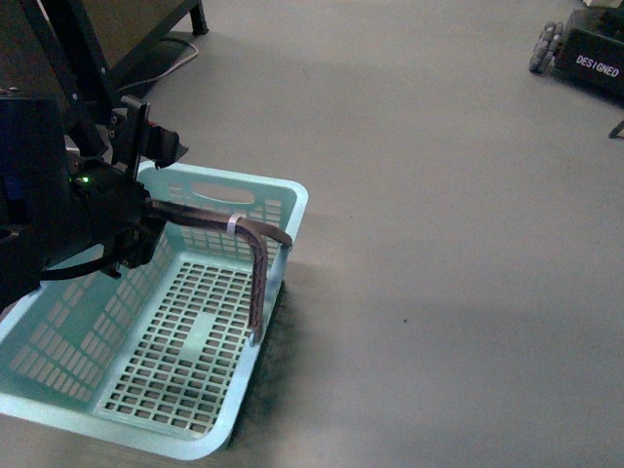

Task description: Pick mango and avocado into basket

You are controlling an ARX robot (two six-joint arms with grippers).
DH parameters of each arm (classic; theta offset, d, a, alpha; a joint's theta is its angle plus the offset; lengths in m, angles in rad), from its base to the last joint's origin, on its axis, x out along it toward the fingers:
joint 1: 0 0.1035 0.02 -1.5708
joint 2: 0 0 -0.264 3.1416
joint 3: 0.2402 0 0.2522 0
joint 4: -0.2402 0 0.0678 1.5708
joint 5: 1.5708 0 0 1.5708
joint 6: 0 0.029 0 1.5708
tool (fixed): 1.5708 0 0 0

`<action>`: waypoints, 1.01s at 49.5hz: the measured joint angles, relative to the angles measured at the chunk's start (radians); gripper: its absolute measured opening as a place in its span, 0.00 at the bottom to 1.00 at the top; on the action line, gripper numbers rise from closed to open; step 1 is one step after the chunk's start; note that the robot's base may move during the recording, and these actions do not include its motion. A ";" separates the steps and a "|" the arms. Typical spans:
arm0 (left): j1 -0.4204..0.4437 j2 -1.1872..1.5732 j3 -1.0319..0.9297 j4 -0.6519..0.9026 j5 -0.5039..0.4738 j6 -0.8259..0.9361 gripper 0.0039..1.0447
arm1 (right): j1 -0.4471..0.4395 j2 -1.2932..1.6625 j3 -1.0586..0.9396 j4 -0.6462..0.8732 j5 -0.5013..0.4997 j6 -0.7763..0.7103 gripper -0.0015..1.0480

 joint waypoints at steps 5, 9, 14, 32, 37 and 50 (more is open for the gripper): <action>0.000 0.006 -0.021 0.127 0.040 -0.024 0.56 | 0.000 0.000 0.000 0.000 0.000 0.000 0.93; 0.000 0.001 -0.042 0.212 0.062 -0.044 0.45 | 0.000 0.000 0.000 0.000 0.000 0.000 0.93; 0.004 -0.035 -0.068 0.239 0.064 -0.066 0.28 | 0.000 0.000 0.000 0.000 0.000 0.000 0.93; 0.003 -0.770 -0.192 -0.389 -0.121 -0.098 0.09 | 0.000 0.000 0.000 0.000 -0.002 0.000 0.93; -0.024 -1.014 -0.196 -0.612 -0.166 -0.090 0.08 | 0.000 0.000 0.000 0.000 -0.001 0.000 0.93; -0.120 -1.379 -0.141 -0.927 -0.242 -0.116 0.08 | 0.000 0.000 0.000 0.000 -0.001 0.000 0.93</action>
